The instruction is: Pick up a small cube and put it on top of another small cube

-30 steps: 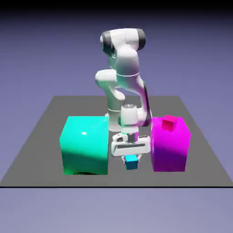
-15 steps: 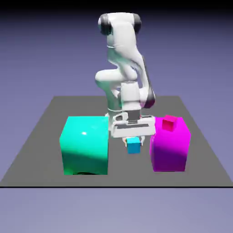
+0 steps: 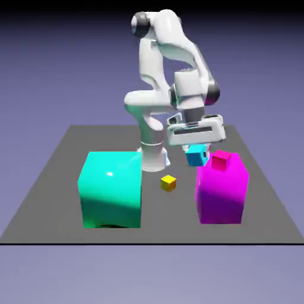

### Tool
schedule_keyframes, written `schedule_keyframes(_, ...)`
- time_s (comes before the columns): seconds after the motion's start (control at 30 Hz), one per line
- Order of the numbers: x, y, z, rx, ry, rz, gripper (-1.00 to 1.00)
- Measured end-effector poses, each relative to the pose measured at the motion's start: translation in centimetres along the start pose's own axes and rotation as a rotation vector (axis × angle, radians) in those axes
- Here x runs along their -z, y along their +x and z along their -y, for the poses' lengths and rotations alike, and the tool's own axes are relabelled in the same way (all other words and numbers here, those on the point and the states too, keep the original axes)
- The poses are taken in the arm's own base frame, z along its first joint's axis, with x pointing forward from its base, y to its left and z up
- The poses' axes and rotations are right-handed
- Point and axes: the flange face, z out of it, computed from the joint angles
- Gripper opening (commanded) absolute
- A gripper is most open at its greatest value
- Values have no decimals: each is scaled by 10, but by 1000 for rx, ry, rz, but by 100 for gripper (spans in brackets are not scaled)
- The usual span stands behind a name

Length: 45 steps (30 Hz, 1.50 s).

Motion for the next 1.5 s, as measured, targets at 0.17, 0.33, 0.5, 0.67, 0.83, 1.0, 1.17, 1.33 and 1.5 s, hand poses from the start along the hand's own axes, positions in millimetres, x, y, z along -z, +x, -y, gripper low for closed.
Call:
schedule_keyframes(0.17,14,-28,-28,-194,-68,-28,-100)
schedule_keyframes(0.33,19,-51,-60,-393,-130,-96,-100)
schedule_keyframes(0.5,14,-68,-93,-602,-178,-200,-100)
schedule_keyframes(0.67,0,-77,-127,-825,-205,-338,-100)
schedule_keyframes(0.83,-52,-33,-168,-997,-207,-492,-100)
schedule_keyframes(1.0,-88,33,-208,-1181,-158,-648,-100)
schedule_keyframes(1.17,-107,39,-215,-1183,-155,-650,-100)
schedule_keyframes(1.33,-135,50,-229,-1183,-155,-650,-100)
schedule_keyframes(1.5,-147,56,-238,-1184,-157,-650,100)
